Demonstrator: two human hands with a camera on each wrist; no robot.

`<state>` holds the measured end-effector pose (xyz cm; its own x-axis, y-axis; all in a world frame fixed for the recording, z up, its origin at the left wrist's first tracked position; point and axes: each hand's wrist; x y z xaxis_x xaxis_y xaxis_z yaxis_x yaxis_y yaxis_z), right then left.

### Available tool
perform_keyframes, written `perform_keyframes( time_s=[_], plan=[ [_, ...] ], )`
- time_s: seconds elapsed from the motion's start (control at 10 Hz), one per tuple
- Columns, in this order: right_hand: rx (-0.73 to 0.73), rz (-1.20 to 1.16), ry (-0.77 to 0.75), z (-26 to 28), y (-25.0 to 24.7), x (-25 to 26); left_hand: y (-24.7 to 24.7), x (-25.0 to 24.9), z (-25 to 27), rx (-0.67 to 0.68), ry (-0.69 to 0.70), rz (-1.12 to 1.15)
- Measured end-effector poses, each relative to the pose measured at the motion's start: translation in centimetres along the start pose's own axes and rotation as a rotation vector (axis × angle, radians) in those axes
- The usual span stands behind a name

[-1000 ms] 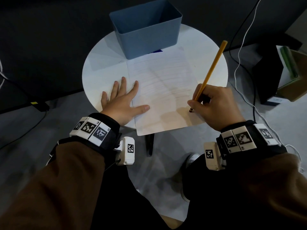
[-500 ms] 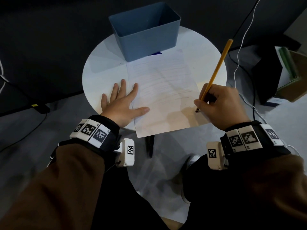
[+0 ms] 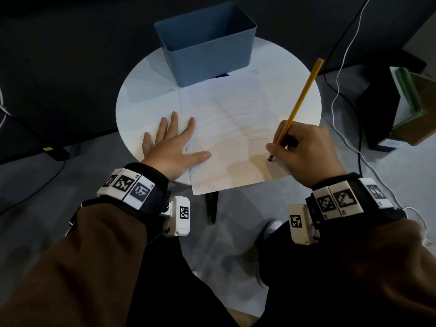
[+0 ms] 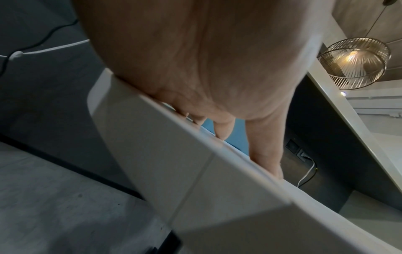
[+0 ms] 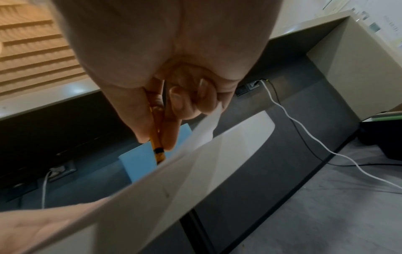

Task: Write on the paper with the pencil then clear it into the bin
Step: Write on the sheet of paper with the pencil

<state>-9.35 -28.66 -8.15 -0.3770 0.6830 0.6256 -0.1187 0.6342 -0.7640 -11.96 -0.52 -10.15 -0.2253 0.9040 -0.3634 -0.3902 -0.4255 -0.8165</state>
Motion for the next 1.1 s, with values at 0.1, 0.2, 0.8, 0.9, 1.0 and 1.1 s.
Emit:
perform_keyframes(
  time_s=[0.1, 0.2, 0.8, 0.9, 1.0, 1.1],
  plan=[
    [0.009, -0.006, 0.013, -0.1, 0.2, -0.1, 0.0, 0.0, 0.0, -0.010, 0.002, 0.011],
    [-0.031, 0.019, 0.056, -0.2, -0.5, -0.9, 0.0, 0.0, 0.1, -0.014, 0.000, 0.012],
    [-0.084, -0.033, 0.041, 0.0, -0.7, -0.3, 0.1, 0.1, -0.1, -0.036, 0.004, 0.018],
    [-0.006, -0.061, 0.007, 0.4, -0.1, 0.2, 0.1, 0.1, -0.1, -0.034, 0.006, 0.018],
    [0.005, -0.008, 0.025, 0.2, -0.1, -0.3, 0.1, 0.1, 0.0, -0.035, 0.008, 0.026],
    [-0.037, 0.045, 0.050, 0.1, -0.7, -0.8, 0.1, 0.1, 0.0, -0.039, 0.010, 0.030]
  ],
)
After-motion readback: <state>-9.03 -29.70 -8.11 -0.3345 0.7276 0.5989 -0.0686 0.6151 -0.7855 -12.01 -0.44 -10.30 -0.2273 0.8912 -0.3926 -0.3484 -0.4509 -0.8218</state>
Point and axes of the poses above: each hand's wrist, its own z-axis away from the middle knuckle, its own y-axis out of the palm, x = y × z, and after that the axes turned 6 degrees about x, right-handed
